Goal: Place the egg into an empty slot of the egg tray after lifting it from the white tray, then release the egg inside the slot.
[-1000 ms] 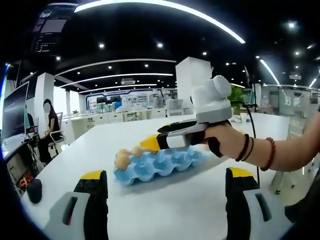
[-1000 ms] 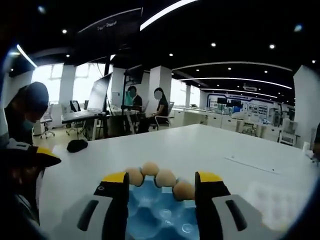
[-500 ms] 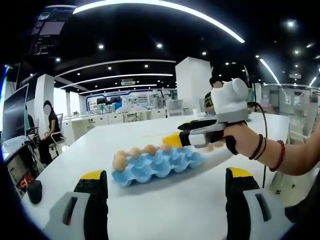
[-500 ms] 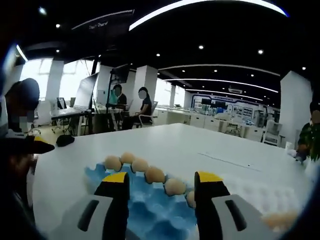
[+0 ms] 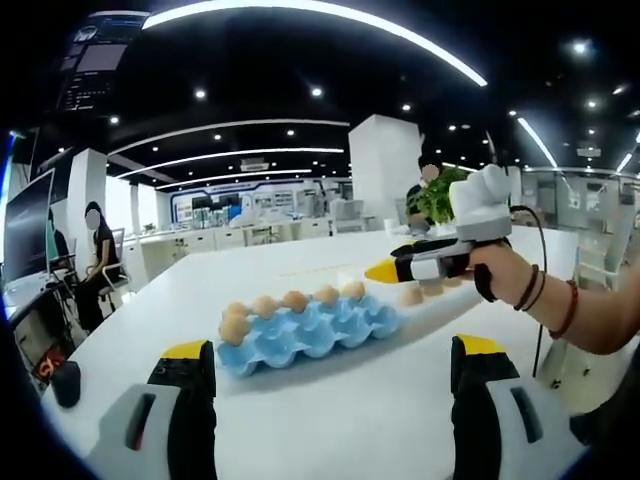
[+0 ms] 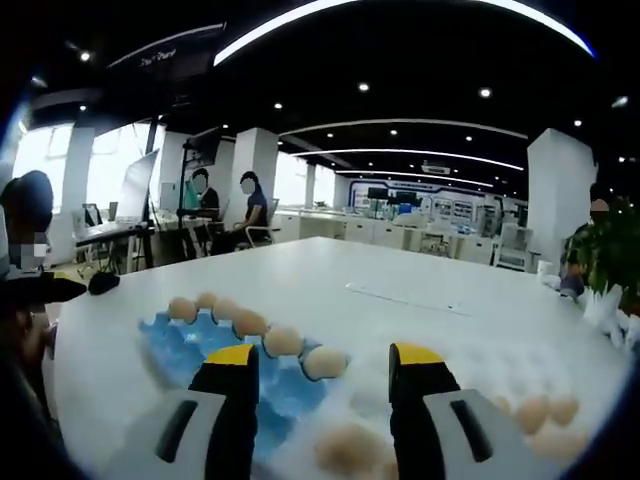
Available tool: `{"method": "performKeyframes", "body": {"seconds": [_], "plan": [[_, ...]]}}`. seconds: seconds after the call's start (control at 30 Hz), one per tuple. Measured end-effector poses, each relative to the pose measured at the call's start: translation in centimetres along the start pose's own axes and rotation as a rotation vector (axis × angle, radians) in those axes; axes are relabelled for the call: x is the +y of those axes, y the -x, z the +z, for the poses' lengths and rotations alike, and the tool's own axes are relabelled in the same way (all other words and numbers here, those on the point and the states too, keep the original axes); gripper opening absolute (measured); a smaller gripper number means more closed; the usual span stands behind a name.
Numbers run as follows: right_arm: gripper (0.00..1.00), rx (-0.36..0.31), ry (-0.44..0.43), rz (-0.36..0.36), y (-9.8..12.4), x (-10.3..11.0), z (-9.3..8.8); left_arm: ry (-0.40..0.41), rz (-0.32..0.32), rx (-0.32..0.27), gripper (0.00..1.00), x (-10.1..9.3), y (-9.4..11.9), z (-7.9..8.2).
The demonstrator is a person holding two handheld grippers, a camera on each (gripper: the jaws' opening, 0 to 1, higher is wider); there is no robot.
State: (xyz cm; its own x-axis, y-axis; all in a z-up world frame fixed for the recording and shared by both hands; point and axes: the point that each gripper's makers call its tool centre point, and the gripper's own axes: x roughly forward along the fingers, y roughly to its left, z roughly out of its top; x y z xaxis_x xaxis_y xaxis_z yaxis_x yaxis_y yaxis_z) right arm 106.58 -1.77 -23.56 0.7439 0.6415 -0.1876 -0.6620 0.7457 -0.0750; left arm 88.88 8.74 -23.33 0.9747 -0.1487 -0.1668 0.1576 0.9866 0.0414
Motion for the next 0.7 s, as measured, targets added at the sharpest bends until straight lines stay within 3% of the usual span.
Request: {"method": "performKeyframes", "body": {"seconds": [0.3,0.57,0.7], "plan": [[0.52,0.048,-0.074,-0.112,1.5,-4.8,-1.8,0.002,0.000,0.002,1.00,0.4,0.0,-0.1],[0.50,0.079,-0.105,-0.154,1.8,-7.2,-2.4,0.003,-0.002,0.004,1.00,0.5,-0.2,0.0],[0.43,0.121,-0.091,-0.174,1.6,-7.7,-3.3,0.002,-0.004,0.005,1.00,0.4,-0.3,0.1]]}}
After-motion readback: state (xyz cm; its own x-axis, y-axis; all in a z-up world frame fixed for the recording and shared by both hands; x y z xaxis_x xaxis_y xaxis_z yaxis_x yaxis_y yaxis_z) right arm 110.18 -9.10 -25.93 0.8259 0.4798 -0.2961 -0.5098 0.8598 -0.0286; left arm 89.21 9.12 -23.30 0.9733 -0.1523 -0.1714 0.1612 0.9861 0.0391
